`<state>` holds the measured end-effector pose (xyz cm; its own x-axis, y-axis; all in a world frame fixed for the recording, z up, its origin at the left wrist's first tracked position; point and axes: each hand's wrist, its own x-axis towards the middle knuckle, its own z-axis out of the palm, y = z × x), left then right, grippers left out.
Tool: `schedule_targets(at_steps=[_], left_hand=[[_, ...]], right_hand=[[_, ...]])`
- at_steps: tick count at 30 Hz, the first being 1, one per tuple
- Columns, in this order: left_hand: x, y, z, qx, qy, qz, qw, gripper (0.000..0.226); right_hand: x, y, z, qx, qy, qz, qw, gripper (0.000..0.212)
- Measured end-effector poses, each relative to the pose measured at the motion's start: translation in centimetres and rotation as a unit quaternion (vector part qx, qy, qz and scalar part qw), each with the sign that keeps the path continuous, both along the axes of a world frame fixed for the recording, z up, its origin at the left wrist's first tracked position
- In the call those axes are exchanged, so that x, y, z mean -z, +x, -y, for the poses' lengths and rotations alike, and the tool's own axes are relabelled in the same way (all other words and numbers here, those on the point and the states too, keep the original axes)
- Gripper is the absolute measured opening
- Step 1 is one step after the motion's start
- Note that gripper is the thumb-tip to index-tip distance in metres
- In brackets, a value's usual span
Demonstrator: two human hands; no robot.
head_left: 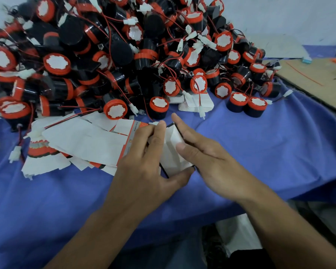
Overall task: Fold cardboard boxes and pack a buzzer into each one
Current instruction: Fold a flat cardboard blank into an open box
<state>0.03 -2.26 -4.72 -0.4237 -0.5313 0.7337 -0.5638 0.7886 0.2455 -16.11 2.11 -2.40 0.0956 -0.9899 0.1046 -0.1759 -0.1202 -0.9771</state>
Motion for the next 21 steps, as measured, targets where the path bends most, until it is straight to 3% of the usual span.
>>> schedule_targets(at_steps=[6,21], left_hand=[[-0.3,0.4,0.0,0.018,0.015,-0.021,0.999,0.08],[-0.1,0.0,-0.5,0.024,-0.005,-0.029,0.999,0.067]], right_hand=[[-0.2,-0.6,0.1,-0.046,0.019,0.116,0.992,0.061],[0.1,0.4,-0.1,0.033,-0.035,0.009,0.999,0.056]])
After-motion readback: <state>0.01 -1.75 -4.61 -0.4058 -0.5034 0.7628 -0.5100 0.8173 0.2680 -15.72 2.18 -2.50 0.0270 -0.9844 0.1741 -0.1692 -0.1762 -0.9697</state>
